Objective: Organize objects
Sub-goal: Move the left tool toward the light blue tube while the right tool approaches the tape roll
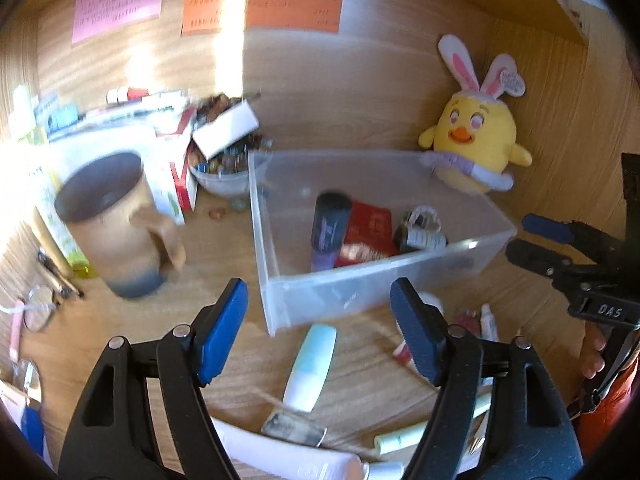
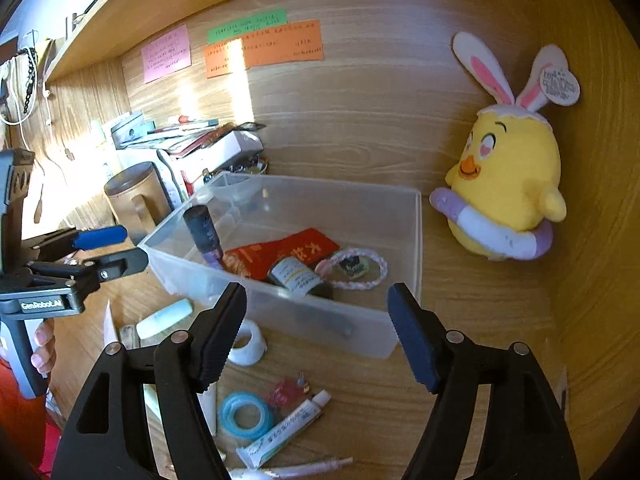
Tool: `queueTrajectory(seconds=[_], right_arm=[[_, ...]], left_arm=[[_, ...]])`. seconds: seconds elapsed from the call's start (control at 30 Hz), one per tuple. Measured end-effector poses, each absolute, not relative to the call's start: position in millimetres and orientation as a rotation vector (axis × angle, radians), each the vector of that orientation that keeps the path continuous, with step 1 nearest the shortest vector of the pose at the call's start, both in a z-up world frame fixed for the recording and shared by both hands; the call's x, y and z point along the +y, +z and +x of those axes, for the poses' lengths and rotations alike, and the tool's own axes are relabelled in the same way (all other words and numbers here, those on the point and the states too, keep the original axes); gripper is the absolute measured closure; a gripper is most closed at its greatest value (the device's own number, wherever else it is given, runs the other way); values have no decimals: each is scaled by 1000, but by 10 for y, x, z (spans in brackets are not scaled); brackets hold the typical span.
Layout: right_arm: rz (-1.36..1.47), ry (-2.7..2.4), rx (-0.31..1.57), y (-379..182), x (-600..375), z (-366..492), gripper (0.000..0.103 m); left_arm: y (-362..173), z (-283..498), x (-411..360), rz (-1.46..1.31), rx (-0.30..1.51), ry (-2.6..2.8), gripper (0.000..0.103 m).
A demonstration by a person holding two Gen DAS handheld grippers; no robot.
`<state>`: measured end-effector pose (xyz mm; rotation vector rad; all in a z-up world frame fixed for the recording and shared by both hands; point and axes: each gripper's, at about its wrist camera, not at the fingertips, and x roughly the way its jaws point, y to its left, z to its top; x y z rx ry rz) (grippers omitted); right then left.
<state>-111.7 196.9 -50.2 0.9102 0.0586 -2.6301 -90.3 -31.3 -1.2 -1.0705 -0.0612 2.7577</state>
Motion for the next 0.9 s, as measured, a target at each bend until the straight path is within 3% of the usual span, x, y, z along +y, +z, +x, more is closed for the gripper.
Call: queueTrajectory(seconds=[0.37,0.67,0.9], right_arm=[[1002,-2545,96,-768,1759,-1071,33],[1096,-2440,173,-999,1444,-1178,33],[1170,-2393,158,-1141,1317,-1296,37]], left_arm=[[-409,-904,-310,-1216,-36,2693,30],[-554,-925,-289,-1240,-11,2620,54],[-606,-922,-283,-1260,8,2593,62]])
